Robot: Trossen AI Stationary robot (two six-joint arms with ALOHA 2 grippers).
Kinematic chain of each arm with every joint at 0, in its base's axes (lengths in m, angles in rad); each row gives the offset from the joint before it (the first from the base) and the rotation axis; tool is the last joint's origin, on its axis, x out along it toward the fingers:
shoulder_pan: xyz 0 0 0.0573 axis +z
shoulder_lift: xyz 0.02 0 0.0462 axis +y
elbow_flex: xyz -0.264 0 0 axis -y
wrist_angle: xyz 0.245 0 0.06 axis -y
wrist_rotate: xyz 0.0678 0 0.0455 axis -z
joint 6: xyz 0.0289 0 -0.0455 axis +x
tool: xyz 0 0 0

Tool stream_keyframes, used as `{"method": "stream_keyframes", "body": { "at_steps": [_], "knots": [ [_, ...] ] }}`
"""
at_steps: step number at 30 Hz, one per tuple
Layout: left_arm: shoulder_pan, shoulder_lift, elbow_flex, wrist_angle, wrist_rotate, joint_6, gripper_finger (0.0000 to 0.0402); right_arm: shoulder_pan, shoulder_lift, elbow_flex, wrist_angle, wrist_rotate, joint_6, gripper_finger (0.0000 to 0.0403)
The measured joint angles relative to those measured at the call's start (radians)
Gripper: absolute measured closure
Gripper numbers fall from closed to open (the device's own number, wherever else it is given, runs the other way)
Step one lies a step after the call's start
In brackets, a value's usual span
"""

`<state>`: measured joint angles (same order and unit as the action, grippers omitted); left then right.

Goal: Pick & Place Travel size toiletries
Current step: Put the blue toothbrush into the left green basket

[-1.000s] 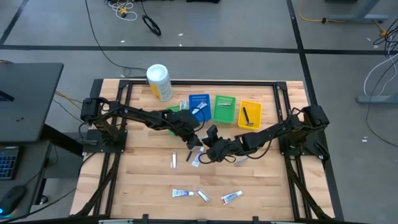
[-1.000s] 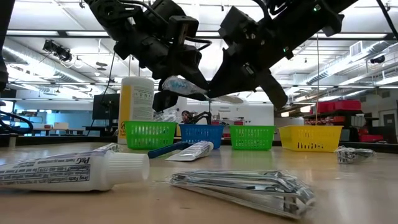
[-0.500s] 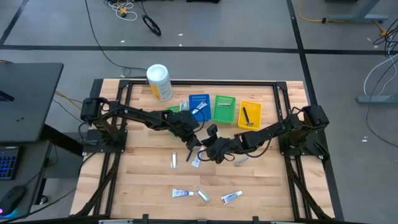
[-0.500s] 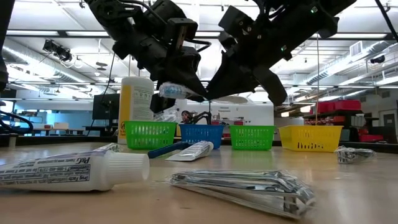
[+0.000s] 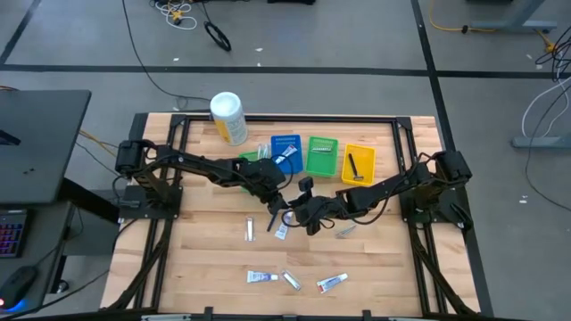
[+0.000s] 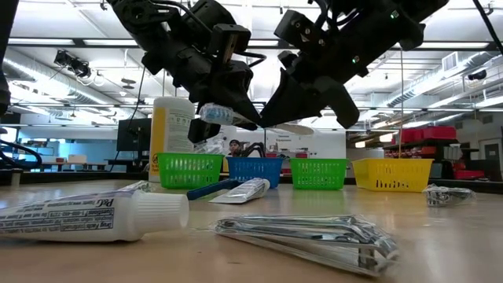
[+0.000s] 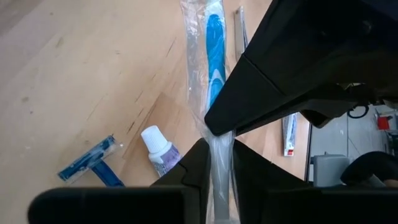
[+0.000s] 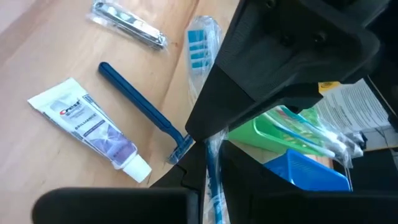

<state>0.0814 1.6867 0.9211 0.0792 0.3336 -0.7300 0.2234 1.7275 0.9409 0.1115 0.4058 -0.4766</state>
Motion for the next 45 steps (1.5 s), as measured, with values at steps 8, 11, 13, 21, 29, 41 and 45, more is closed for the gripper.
{"method": "stream_keyframes", "body": {
  "at_steps": [8, 11, 13, 21, 29, 41, 45],
  "knots": [
    [0.001, 0.0, 0.0, -0.003, -0.022, -0.04, 0.0359, -0.022, 0.0, 0.0, -0.013, -0.018, 0.023, 0.0317],
    [0.002, 0.0, 0.0, -0.003, -0.034, -0.057, 0.0353, -0.034, 0.0, 0.0, -0.015, -0.032, 0.029, 0.0287],
    [0.001, 0.0, 0.0, -0.004, -0.041, -0.069, 0.0351, -0.038, 0.0, 0.0, -0.018, -0.021, 0.046, 0.0271],
    [0.002, 0.0, -0.001, -0.068, -0.127, -0.103, 0.0359, 0.001, 0.0, 0.0, -0.044, 0.197, 0.085, 0.0249],
    [0.043, -0.116, -0.001, -0.248, -0.2, -0.047, 0.0359, 0.042, 0.0, 0.0, -0.126, 0.3, 0.145, 0.0249],
    [0.082, -0.32, -0.013, -0.599, -0.757, -0.116, 0.036, -0.027, 0.0, 0.0, -0.138, 0.092, 0.286, 0.0249],
    [0.092, -0.261, -0.055, -0.557, -0.764, -0.137, 0.036, -0.054, 0.0, 0.0, -0.134, 0.041, 0.322, 0.0249]
  ]
}}
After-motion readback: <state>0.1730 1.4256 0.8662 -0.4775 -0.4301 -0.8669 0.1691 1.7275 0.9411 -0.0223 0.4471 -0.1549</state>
